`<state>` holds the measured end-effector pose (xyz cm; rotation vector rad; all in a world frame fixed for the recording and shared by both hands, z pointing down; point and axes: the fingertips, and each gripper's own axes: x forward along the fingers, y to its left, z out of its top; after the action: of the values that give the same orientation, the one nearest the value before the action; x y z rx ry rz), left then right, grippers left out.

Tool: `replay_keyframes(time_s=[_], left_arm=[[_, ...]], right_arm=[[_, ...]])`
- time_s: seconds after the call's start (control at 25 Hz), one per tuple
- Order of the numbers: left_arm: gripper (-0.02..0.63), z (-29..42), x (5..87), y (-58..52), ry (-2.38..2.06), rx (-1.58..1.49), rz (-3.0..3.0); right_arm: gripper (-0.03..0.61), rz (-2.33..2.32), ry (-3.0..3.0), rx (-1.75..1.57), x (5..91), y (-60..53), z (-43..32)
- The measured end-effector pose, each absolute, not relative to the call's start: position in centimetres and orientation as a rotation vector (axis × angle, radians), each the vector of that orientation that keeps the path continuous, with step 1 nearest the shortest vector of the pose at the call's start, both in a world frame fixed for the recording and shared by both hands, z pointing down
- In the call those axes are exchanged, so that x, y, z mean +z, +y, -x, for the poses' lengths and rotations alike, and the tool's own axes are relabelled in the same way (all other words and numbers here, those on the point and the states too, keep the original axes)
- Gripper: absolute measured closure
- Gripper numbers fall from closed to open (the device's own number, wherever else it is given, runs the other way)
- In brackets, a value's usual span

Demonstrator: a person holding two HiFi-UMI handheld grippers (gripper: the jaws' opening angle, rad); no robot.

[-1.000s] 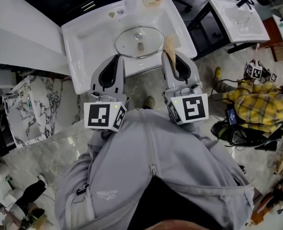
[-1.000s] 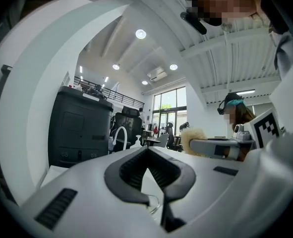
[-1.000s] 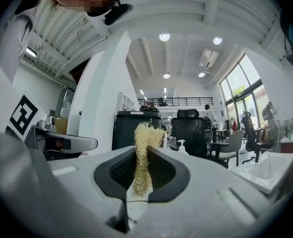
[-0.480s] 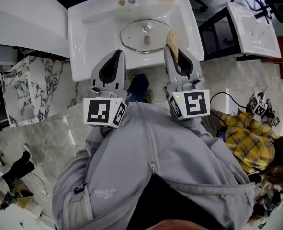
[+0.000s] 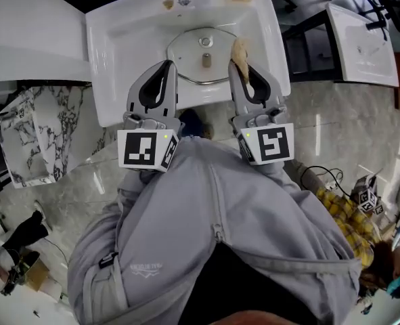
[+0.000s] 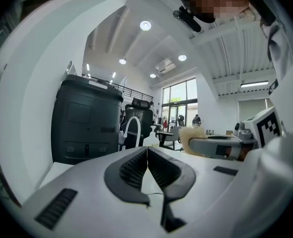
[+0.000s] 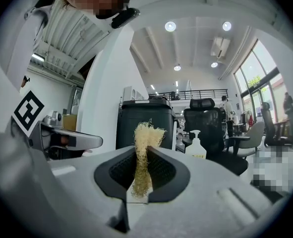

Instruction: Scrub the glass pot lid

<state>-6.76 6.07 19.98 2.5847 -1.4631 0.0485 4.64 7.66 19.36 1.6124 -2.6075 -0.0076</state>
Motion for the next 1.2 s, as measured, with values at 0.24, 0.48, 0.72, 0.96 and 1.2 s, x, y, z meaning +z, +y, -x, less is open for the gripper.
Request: replay_keyframes(time_s=[0.24,0.48,0.72,0.96,1.2], left_arm=[[0.606,7.4,21.8,1.8,-1.439,0.076,-2.577],[0.606,8.4,23.8,-0.5,-1.418,0.13,-2.582],[0.606,9.3,26.4,-1.3,-1.437,0.174,-2.53],[0.606,9.7,29.0,-2.1,-1.473,0.21,-2.452],[0.606,9.7,31.2,-2.8,-1.487,0.275,-2.41]], right_arm=[[0.543,-1.625,-2.572,0.016,20.2,2.9,-4.0],[0.543,-1.612,-2.563,0.053,22.3,0.7,-3.1],[0.543,-1.511,-2.562,0.071,24.6,-0.8,-1.8],[0.543,-1.413,-2.575,0.074,26.5,-2.6,-1.1],[0.543,-1.318,-2.583,0.105,29.3,-4.9,-1.1]])
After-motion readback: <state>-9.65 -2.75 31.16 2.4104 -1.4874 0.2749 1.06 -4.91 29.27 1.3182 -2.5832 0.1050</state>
